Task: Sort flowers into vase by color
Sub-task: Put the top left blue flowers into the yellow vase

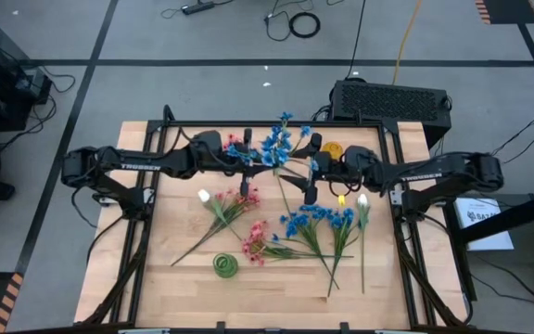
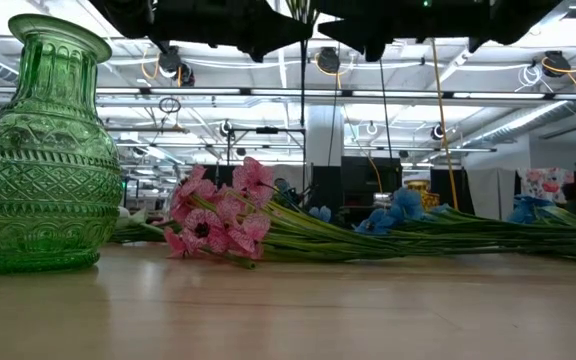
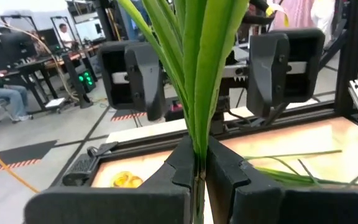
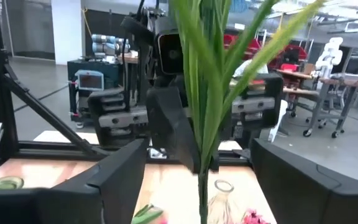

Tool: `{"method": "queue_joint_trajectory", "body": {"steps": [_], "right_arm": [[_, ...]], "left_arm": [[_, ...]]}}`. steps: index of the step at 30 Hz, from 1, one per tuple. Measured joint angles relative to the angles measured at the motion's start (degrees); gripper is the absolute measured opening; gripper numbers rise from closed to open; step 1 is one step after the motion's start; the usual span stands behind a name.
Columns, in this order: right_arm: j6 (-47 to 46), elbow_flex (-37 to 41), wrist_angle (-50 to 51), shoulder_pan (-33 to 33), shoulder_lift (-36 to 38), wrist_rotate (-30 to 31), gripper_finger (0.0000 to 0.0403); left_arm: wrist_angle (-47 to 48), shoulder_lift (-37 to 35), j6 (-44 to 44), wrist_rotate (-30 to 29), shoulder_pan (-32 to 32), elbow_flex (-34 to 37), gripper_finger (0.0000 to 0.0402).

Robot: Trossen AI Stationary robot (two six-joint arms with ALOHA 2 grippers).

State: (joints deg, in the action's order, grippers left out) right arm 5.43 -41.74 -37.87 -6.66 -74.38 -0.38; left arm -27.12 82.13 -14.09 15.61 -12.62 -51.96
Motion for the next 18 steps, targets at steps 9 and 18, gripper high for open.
{"method": "queue_joint_trajectory", "body": {"steps": [9, 18], "right_arm": [[-0.52, 0.0, 0.41, 0.0, -0.34, 0.02, 0.0281], [-1.73, 0.0, 1.6, 0.0, -0.21, 0.33, 0.0281]], "left_arm": [[13.0, -9.56, -0.17, -5.39, -3.7, -0.07, 0.0022], [18.99, -21.16, 7.59, 5.82, -18.05, 0.04, 0.0022]]}}
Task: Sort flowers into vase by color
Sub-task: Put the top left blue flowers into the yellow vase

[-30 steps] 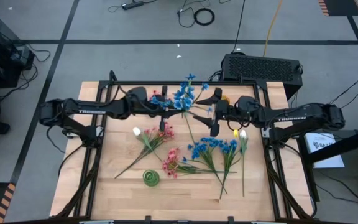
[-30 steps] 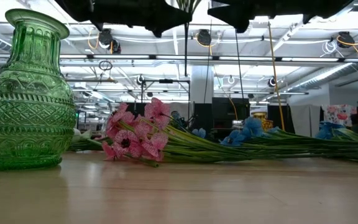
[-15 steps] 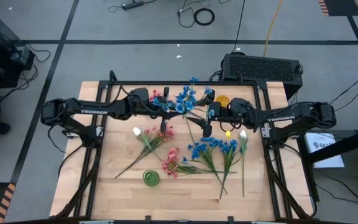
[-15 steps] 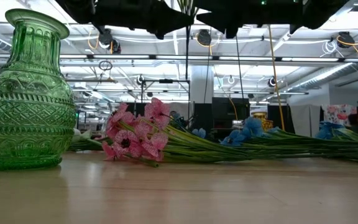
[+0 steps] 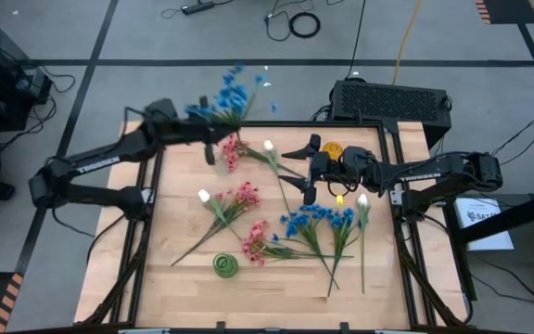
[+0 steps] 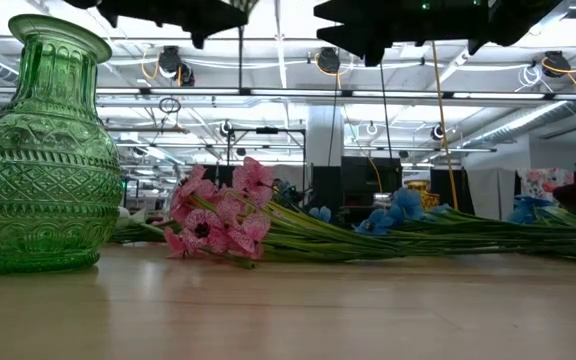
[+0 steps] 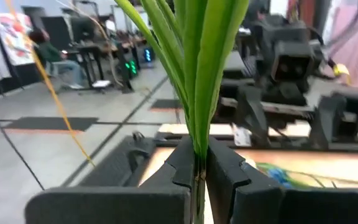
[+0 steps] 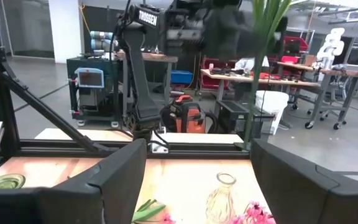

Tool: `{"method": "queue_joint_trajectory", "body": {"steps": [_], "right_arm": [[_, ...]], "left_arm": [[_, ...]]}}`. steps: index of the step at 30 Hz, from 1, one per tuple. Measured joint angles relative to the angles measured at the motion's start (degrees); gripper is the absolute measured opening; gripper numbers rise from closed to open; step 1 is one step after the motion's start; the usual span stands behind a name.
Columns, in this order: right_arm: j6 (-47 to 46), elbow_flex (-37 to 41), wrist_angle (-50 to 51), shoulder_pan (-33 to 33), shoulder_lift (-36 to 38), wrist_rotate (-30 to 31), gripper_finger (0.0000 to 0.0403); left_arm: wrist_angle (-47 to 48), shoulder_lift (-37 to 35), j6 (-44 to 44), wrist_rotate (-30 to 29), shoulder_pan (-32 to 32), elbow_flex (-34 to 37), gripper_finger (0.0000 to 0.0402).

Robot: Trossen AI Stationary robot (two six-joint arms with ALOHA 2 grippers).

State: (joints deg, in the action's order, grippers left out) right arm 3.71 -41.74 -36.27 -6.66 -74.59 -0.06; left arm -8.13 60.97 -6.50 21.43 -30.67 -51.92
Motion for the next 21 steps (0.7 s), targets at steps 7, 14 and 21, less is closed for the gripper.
{"method": "queue_joint_trajectory", "body": {"steps": [7, 14, 21], "right_arm": [[0.04, 0.0, 1.03, 0.0, 0.0, -0.02, 0.0281], [0.02, 0.0, 3.53, 0.0, 0.01, 0.03, 0.0281], [-1.98, 0.0, -0.2, -0.04, 0.0, 3.14, 0.0281]], "left_arm": [[2.57, -5.98, 1.6, 1.68, -7.58, 0.0, 0.0022], [4.43, -11.15, 4.7, 7.09, -8.22, 1.6, 0.0022], [-4.09, -8.57, 7.25, 8.77, -1.26, 4.33, 0.0022]]}}
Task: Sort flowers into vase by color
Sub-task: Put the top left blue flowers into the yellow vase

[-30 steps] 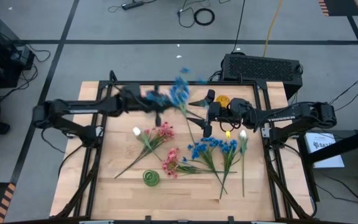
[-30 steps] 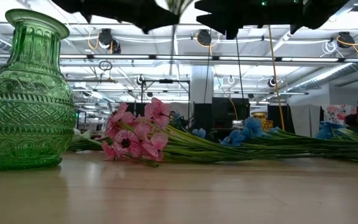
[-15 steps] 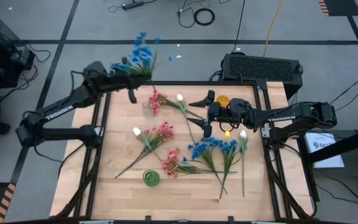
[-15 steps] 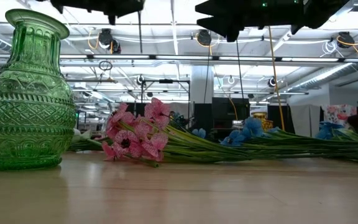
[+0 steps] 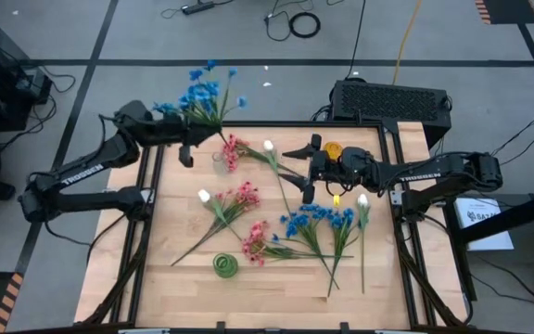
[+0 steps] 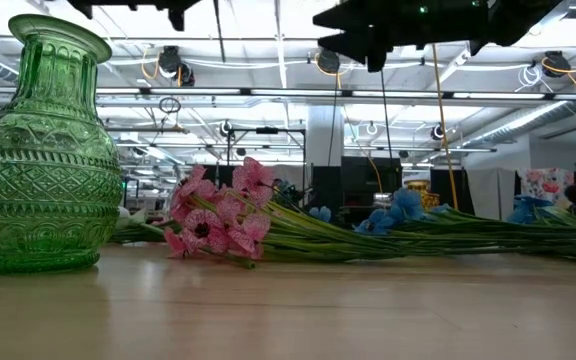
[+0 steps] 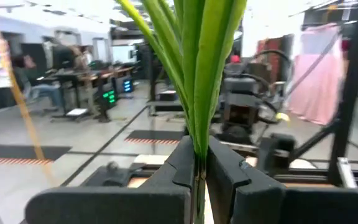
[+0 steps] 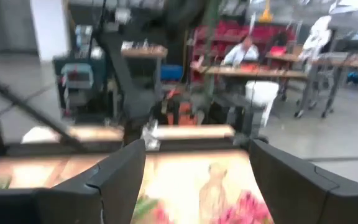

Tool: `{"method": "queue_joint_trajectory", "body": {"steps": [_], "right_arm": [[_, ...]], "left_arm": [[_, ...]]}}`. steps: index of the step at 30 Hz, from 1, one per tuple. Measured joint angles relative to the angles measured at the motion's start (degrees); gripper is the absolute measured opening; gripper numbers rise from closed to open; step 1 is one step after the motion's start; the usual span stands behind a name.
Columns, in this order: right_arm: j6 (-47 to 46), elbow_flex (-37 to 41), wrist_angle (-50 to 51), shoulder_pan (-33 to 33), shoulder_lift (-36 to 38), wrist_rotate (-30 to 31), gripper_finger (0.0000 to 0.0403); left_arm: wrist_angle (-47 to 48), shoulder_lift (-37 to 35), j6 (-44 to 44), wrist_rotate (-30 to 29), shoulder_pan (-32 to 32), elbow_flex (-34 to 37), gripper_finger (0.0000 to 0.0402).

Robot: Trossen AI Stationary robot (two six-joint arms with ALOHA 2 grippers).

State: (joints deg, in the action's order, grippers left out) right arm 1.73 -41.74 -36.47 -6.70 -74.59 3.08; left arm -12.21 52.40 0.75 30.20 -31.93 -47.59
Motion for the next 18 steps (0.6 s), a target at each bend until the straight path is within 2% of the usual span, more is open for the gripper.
{"method": "queue_joint_trajectory", "body": {"steps": [4, 9, 13, 18], "right_arm": [[0.27, -3.83, -2.05, -1.71, -0.95, -0.8, 0.0281], [-1.79, -13.69, -0.73, -6.12, -6.09, -10.3, 0.0283], [-1.71, -23.94, 2.47, -7.28, -13.09, -17.07, 0.0293], [-0.74, -34.57, 7.72, -7.06, -20.23, -21.22, 0.0297]], "left_arm": [[-2.77, 3.98, -1.56, 0.93, 3.45, 0.15, 0.0022], [-4.28, 6.64, -4.76, 1.18, 5.95, 0.13, 0.0022], [-4.48, 7.51, -5.81, 1.01, 6.97, 0.13, 0.0022], [-4.47, 7.72, -6.14, 0.94, 7.33, 0.13, 0.0022]]}}
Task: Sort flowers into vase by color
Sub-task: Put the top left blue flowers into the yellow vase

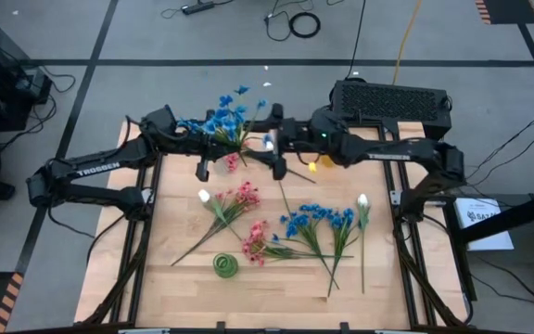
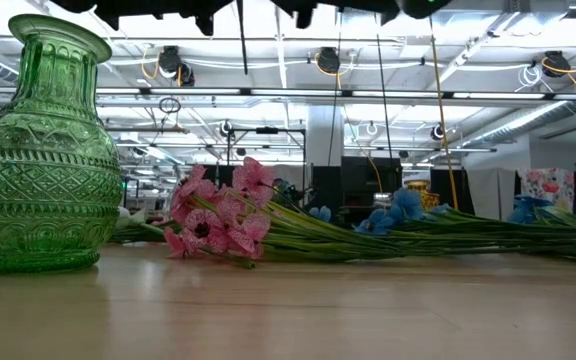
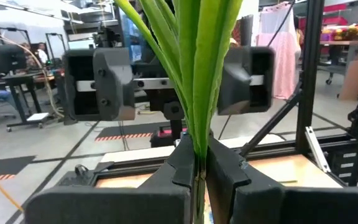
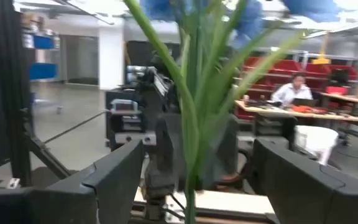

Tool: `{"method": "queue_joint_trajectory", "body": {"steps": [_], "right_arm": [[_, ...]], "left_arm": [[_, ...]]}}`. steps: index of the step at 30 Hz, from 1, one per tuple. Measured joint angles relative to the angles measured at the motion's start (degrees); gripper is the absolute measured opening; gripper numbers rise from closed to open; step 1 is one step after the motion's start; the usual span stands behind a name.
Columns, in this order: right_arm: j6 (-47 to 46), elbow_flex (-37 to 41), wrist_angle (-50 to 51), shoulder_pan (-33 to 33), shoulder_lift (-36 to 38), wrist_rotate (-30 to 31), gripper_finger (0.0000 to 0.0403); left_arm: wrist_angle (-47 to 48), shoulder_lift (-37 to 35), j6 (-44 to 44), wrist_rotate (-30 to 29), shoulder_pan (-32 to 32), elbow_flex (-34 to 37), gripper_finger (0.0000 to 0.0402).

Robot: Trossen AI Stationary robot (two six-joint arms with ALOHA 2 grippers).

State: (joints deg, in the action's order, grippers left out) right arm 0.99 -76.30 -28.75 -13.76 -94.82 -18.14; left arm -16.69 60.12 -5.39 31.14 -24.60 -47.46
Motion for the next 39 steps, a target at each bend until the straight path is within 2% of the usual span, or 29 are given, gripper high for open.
{"method": "queue_joint_trajectory", "body": {"steps": [7, 12, 17, 24, 26, 29, 36, 39], "right_arm": [[-1.31, -5.41, 0.56, 0.33, -5.78, -1.92, 0.0294], [-1.39, -6.76, 0.17, 0.37, -6.98, -1.94, 0.0258], [-2.37, -6.76, 0.26, 0.37, -7.07, -1.81, 0.0186], [-3.32, -6.79, 1.47, 0.37, -7.07, -1.36, 0.0035], [-3.32, -6.79, 1.92, 0.37, -7.06, -1.28, 0.0011], [-4.01, -6.79, 2.64, 0.37, -7.04, -1.28, 0.0012], [-4.51, -6.76, 8.14, 0.34, -3.31, -1.03, 0.0003], [-3.47, -6.79, 12.29, 0.35, -0.51, 0.23, 0.0003]], "left_arm": [[0.68, -0.02, -2.5, -0.66, 0.0, -0.02, 0.0022], [3.83, -0.02, -4.81, -1.65, -0.01, -0.04, 0.0022], [4.63, -0.04, -5.44, -1.66, -0.13, -0.07, 0.0022], [4.69, -0.02, -4.02, -1.66, -0.12, -0.07, 0.0023], [4.65, 0.02, -1.22, -1.64, -0.11, -0.07, 0.0032], [5.53, -0.13, 0.71, -0.35, -0.13, -0.07, 0.007], [8.28, -1.5, 5.25, -2.51, -0.13, -0.11, 0.0208], [9.4, -3.13, 6.3, -2.67, -0.11, -0.11, 0.0251]]}}
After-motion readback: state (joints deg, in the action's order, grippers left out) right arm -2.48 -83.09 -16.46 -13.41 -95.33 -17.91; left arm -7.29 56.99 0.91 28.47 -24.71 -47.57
